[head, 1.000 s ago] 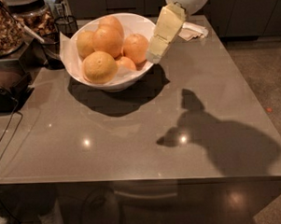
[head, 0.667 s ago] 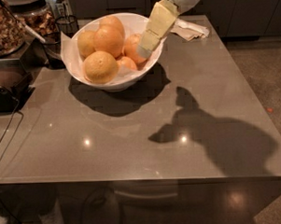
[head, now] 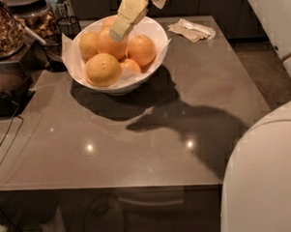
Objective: Pick orange from white bowl
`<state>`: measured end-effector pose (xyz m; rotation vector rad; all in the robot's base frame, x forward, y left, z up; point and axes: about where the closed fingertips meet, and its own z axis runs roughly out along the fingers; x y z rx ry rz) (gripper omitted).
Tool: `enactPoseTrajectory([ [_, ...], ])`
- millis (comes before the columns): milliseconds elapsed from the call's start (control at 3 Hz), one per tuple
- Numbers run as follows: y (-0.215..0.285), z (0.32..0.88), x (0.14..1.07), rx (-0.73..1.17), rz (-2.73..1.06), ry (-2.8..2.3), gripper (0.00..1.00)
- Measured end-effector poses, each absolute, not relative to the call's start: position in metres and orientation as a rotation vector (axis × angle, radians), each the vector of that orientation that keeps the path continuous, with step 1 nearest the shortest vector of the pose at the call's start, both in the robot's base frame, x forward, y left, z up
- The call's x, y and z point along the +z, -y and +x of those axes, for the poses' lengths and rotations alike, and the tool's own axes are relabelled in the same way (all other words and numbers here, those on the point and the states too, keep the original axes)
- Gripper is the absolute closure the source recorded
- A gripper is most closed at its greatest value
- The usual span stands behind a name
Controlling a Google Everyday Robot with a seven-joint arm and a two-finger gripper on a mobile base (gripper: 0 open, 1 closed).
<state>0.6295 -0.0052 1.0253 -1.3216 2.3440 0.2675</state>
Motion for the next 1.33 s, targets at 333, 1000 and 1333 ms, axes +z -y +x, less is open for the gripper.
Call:
enactPoseTrajectory([
  [333, -0.008, 0.638, 1.025, 0.318, -1.291, -2.328, 0.0],
  [1000, -0.066, 0.659, 1.026, 0.391, -1.244, -2.337, 0.0],
  [1333, -0.082, 0.666, 1.023, 0.382, -1.22, -2.362, 0.03],
])
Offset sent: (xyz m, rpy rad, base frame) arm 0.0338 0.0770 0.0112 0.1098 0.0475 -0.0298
